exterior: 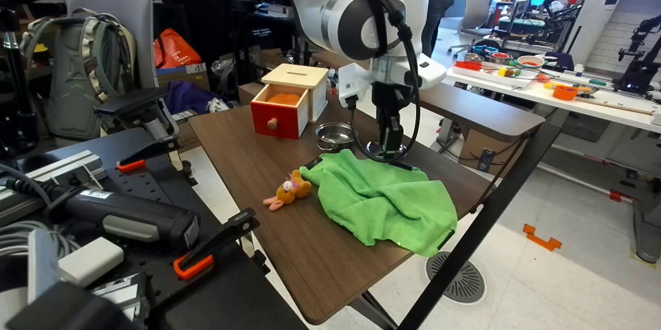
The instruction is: Pick up the lid and close the pot
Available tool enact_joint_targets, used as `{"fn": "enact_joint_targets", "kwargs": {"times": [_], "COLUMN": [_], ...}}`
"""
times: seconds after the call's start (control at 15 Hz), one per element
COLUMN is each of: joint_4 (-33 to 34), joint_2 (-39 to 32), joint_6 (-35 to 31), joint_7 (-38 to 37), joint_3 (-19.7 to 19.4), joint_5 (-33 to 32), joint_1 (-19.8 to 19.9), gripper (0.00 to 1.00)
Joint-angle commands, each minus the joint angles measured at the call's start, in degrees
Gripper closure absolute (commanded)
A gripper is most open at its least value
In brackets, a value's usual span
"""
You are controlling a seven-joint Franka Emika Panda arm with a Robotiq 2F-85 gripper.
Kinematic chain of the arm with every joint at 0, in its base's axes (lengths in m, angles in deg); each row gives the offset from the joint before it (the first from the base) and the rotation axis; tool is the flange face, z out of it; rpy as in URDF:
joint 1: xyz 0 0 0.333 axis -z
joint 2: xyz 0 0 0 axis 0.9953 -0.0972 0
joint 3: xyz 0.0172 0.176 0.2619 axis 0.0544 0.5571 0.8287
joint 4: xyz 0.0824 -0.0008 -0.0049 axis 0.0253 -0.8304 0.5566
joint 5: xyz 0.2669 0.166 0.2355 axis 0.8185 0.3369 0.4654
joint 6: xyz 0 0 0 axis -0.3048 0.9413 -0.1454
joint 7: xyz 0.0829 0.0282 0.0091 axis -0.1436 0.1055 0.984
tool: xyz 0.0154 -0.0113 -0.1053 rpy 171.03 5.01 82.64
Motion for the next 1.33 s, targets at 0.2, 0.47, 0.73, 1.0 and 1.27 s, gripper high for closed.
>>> {"fn": "enact_joint_targets", "kwargs": {"times": [0.2,0.47,0.73,1.0,1.27], "joint_4": [3.6,4.8,6.3,7.7,8.8], "joint_2": [-1.2,-2.4,-4.2,-5.7,-6.0], "joint_6": [2.0,2.1,2.5,2.4,3.6], "joint_7": [0.4,0.5,0.6,0.6,0.7], "joint_3": [-0.8,-0.3,-0.1,-0.2,-0.2], "joint_5": [1.0,1.2,1.3,0.9,0.9], "joint_1": [-0.3,-0.2,-0.3,-0.7,-0.6], "gripper": [0.0,0.0,0.0,0.35,0.59]}}
